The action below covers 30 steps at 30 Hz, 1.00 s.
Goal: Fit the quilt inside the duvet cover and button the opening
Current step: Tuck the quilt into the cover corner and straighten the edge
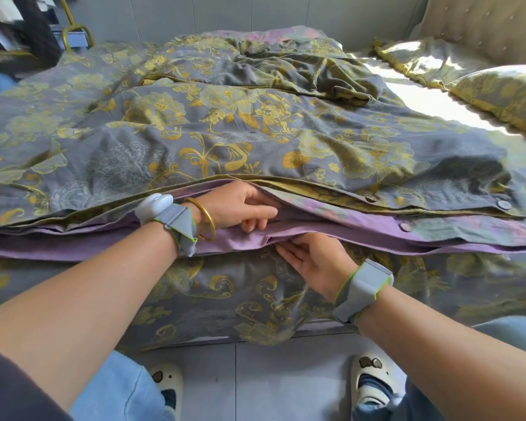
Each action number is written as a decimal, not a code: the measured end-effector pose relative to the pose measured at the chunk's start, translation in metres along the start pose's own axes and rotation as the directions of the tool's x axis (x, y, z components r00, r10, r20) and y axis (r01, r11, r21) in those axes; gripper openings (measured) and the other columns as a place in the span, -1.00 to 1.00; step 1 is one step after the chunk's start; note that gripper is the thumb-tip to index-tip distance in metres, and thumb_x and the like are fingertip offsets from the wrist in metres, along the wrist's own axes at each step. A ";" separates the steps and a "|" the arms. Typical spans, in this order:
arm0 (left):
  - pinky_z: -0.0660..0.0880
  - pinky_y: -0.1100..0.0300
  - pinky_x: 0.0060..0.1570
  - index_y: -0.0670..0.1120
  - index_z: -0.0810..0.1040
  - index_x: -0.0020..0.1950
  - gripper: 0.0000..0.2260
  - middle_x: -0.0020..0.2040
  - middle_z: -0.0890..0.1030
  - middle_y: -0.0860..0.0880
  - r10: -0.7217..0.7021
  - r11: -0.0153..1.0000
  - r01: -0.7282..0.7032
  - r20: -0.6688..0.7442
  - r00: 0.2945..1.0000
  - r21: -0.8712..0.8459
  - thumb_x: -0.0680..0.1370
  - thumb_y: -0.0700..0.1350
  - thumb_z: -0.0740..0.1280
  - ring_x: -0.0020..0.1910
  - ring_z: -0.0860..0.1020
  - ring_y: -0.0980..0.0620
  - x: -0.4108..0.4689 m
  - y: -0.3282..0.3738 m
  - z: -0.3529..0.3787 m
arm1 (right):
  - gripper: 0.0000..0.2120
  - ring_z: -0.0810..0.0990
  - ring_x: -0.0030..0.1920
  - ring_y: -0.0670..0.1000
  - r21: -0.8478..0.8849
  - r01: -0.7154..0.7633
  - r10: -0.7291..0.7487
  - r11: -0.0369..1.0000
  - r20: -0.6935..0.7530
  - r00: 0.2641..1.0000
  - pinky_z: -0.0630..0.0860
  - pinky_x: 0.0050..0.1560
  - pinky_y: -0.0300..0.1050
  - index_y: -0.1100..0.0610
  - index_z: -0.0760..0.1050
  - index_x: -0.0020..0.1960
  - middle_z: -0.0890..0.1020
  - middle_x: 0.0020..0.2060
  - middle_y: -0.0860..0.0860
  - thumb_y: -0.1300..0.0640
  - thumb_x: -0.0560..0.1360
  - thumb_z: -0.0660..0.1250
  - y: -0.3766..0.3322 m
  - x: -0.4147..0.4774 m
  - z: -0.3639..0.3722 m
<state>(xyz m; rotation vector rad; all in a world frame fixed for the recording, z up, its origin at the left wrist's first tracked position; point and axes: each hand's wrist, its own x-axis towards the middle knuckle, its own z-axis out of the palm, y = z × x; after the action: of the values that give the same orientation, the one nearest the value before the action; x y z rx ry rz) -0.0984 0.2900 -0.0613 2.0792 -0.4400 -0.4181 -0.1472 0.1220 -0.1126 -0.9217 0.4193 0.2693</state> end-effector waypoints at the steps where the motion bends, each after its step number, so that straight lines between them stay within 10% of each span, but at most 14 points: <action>1: 0.50 0.23 -0.29 -0.17 0.60 0.03 -0.89 -0.33 0.64 0.01 0.012 0.999 -0.013 -0.040 0.999 -0.035 0.54 -0.18 0.34 -0.41 0.51 0.09 0.003 0.000 0.002 | -0.66 0.61 -0.10 0.13 0.048 -0.011 0.012 0.999 -0.018 1.000 0.58 -0.02 0.00 0.29 0.47 0.12 0.60 -0.11 0.20 0.50 0.52 0.02 -0.004 0.000 -0.002; 10: 0.60 0.07 0.06 -0.28 0.51 0.12 -0.85 0.04 0.66 -0.22 0.053 0.957 -0.040 0.037 0.998 -0.286 0.57 -0.31 0.26 0.02 0.65 -0.17 0.037 0.015 0.025 | -0.74 0.61 -0.08 0.14 0.183 -0.096 0.114 0.978 -0.090 0.989 0.54 0.01 0.06 0.28 0.51 -0.02 0.61 -0.08 0.20 0.36 0.58 0.03 -0.029 -0.007 -0.027; 15: 0.51 0.03 0.23 -0.16 0.56 0.16 -0.72 0.09 0.67 -0.08 0.141 0.989 -0.131 0.178 0.974 -0.067 0.46 -0.21 0.44 0.11 0.63 0.02 0.048 0.033 0.037 | -0.76 0.62 -0.08 0.11 0.180 -0.112 0.127 0.977 -0.075 0.989 0.57 -0.06 0.01 0.22 0.53 0.03 0.64 -0.10 0.17 0.28 0.57 0.09 -0.037 -0.009 -0.038; 19: 0.36 0.38 0.26 -0.03 0.43 0.32 -0.33 0.22 0.54 0.12 0.218 0.882 -0.356 0.402 0.889 0.309 0.26 -0.06 0.59 0.20 0.48 0.23 0.051 0.047 0.059 | -0.87 0.61 -0.07 0.07 0.178 -0.091 0.108 0.980 -0.085 0.991 0.56 -0.01 -0.05 0.16 0.55 -0.02 0.62 -0.12 0.13 0.19 0.54 0.23 -0.046 -0.008 -0.052; 23: 0.47 0.31 0.02 -0.07 0.66 0.04 -0.82 -0.05 0.67 0.06 0.379 0.815 -0.361 0.054 0.924 0.453 0.46 -0.09 0.44 -0.15 0.54 0.28 0.063 0.049 0.071 | -0.92 0.58 -0.16 0.01 0.201 -0.088 0.108 0.976 -0.089 0.990 0.55 -0.07 -0.13 0.17 0.52 0.02 0.59 -0.19 0.09 0.24 0.53 0.30 -0.043 -0.008 -0.059; 26: 0.42 0.21 -0.12 -0.16 0.68 -0.08 -0.87 -0.20 0.63 -0.06 0.154 0.982 -0.116 -0.279 0.948 0.148 0.49 -0.12 0.40 -0.24 0.48 0.12 0.078 0.043 0.063 | -0.94 0.57 -0.20 -0.02 0.171 -0.054 0.072 0.984 -0.098 0.993 0.55 -0.11 -0.17 0.17 0.48 -0.02 0.55 -0.21 0.06 0.27 0.53 0.34 -0.040 -0.011 -0.061; 30: 0.35 0.23 -0.28 -0.24 0.65 -0.18 -0.82 -0.37 0.55 -0.03 -0.049 0.999 0.050 -0.284 0.958 -0.005 0.47 -0.11 0.43 -0.38 0.41 0.09 0.087 0.041 0.067 | -0.97 0.60 -0.25 -0.03 0.168 -0.024 0.041 0.985 -0.099 0.994 0.58 -0.07 -0.17 0.17 0.52 -0.07 0.59 -0.24 0.06 0.27 0.53 0.33 -0.038 -0.013 -0.073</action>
<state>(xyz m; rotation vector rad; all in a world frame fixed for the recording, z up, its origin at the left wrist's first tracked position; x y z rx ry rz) -0.0584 0.1803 -0.0700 2.1147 -0.2175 -0.1426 -0.1607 0.0398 -0.1186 -0.7668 0.5437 0.2136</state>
